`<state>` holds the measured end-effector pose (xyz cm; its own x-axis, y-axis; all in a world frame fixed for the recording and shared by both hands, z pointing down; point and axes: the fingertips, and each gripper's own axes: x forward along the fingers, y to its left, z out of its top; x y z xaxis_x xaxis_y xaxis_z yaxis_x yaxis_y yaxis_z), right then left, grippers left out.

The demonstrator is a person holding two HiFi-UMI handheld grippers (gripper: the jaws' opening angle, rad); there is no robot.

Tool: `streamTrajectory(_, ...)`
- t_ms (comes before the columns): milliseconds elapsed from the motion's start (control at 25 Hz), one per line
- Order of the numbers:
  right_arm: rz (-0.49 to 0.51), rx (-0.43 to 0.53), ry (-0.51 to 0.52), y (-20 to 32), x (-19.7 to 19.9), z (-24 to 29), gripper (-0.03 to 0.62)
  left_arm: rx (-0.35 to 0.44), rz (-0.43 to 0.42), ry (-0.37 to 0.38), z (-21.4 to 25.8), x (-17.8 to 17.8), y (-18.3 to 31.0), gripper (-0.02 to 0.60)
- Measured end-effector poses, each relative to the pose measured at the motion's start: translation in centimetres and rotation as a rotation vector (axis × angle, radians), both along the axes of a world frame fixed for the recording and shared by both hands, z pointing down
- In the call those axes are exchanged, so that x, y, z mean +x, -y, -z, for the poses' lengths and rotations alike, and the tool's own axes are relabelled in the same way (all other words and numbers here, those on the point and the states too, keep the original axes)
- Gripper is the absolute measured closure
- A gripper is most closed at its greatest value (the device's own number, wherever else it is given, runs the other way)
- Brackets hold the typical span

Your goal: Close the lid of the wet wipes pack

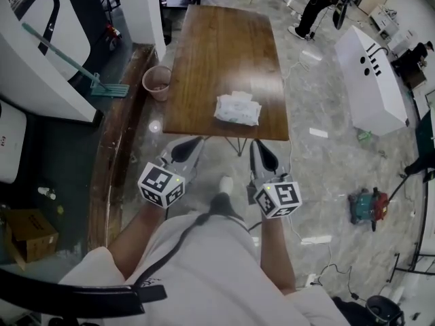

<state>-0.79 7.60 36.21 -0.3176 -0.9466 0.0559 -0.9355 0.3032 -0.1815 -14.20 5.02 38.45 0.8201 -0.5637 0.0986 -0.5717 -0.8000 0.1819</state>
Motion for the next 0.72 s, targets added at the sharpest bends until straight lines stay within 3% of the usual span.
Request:
streamTrajectory(440,0.047,-0.030,0.041,7.6,6.6,-1.3,0.585,-0.008,0.013,0.050,-0.2,6.9,6.4,0.580)
streamTrajectory(720,0.168,-0.086,0.010,12.1,9.3,-2.8,0.585,-0.029,0.057,0.050,-0.3,11.0,10.6,0.580)
